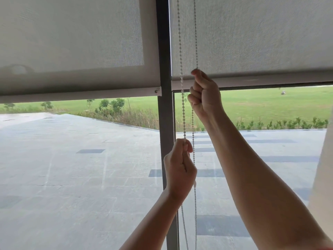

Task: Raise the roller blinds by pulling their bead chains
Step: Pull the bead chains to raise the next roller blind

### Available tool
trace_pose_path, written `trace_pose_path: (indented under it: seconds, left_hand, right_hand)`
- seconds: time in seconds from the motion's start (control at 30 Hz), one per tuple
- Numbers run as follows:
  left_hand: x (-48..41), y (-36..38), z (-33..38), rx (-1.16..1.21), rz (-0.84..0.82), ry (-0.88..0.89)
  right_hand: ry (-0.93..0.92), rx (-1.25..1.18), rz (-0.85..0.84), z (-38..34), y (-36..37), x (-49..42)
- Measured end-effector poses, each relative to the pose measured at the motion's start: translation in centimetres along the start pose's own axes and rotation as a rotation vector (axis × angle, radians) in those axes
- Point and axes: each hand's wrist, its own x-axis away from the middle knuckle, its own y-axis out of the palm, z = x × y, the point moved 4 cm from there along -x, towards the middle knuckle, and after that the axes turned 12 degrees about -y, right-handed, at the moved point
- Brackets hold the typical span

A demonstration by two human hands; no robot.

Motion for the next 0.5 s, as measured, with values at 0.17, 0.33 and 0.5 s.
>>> trace_pose_path:
  seconds: [0.17, 0.33, 0.5]
  left_hand:
    - [-0.2, 0.5, 0.4, -0.032, -0.003, 0.009]
    - [-0.5, 0.5, 0.0, -0.06, 0.002, 0.0]
    - [-0.1, 0.7, -0.1, -0.086, -0.023, 0.025]
  right_hand:
    - [-0.057, 0.868, -0.047, -0.7, 1.5, 0.4]
    - [-0.249, 0.709, -0.092, -4.4, 5.4, 0.7]
    - [-0.116, 0.053, -0.146, -4.7, 7.2, 2.5]
